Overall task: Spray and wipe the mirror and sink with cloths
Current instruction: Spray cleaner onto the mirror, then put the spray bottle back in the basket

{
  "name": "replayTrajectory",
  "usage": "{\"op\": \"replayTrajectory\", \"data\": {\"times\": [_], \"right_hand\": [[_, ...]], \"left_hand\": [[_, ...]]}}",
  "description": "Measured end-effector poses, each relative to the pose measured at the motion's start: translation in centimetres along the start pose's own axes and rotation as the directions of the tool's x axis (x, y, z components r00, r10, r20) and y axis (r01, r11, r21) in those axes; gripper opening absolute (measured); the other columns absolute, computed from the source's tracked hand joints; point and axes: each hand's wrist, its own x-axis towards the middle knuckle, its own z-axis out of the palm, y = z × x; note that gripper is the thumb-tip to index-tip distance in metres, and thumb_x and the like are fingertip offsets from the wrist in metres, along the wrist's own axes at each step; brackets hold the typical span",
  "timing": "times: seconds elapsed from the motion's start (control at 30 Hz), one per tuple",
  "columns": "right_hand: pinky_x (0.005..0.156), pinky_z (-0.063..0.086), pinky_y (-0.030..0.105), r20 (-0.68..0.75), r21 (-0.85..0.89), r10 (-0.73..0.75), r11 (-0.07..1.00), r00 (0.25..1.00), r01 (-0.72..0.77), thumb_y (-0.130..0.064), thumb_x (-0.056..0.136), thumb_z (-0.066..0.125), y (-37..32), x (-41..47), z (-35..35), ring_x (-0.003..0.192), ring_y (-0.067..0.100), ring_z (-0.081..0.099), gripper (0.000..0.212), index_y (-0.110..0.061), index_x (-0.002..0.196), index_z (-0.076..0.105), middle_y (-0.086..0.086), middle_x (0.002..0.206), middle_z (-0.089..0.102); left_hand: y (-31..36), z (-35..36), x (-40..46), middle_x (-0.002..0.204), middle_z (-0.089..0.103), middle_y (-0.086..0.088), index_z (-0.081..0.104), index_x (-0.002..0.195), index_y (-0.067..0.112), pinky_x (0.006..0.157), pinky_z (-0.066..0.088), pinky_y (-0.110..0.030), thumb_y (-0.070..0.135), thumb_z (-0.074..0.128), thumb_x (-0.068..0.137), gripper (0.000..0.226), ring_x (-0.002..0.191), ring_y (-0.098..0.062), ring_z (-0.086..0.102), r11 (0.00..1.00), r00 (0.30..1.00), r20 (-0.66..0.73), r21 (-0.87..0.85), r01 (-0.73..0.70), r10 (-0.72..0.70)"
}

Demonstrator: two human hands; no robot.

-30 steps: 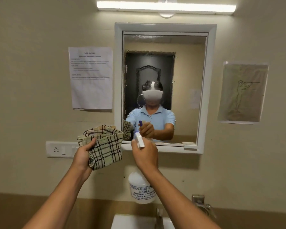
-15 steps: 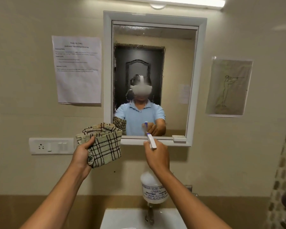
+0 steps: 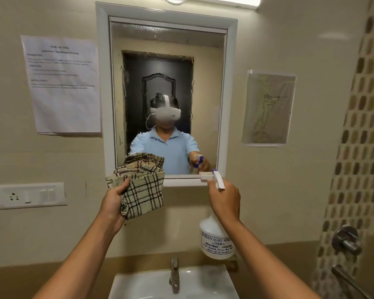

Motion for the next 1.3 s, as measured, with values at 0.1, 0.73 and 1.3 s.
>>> {"op": "replayTrajectory", "data": {"times": [0.1,0.73,1.3], "right_hand": [[0.043,0.03,0.027,-0.002,-0.012,0.012,1.0,1.0,-0.012,-0.032,0.093,0.057,1.1,-0.1,-0.3,0.047,0.01,0.042,0.04,-0.021,0.058,0.042,-0.004,0.05,0.045],[0.049,0.03,0.026,-0.052,0.077,-0.032,0.996,0.998,0.036,-0.052,0.091,0.051,2.2,-4.1,-1.0,0.05,0.007,0.04,0.044,-0.03,0.055,0.037,-0.009,0.053,0.042],[0.064,0.047,0.042,-0.16,-0.054,0.223,0.971,0.962,-0.234,-0.045,0.088,0.05,14.8,-12.9,-12.7,0.064,0.029,0.059,0.05,-0.001,0.071,0.064,0.015,0.065,0.059]], "left_hand": [[-0.9,0.7,-0.1,0.106,0.076,-0.01,0.07,0.11,0.011,0.063,0.062,-0.036,0.024,0.043,0.101,0.031,0.093,-0.024,0.075,0.999,0.999,0.014,-0.015,0.029,-0.029],[-5.3,1.0,-0.5,0.1,0.077,-0.008,0.067,0.114,0.01,0.063,0.062,-0.037,0.022,0.04,0.102,0.032,0.09,-0.022,0.075,0.985,0.984,0.083,-0.067,0.16,-0.155],[-24.7,8.1,-4.6,0.096,0.078,-0.008,0.069,0.108,0.011,0.063,0.06,-0.036,0.027,0.04,0.101,0.034,0.086,-0.023,0.076,0.81,0.792,0.171,0.107,0.577,-0.586]]}}
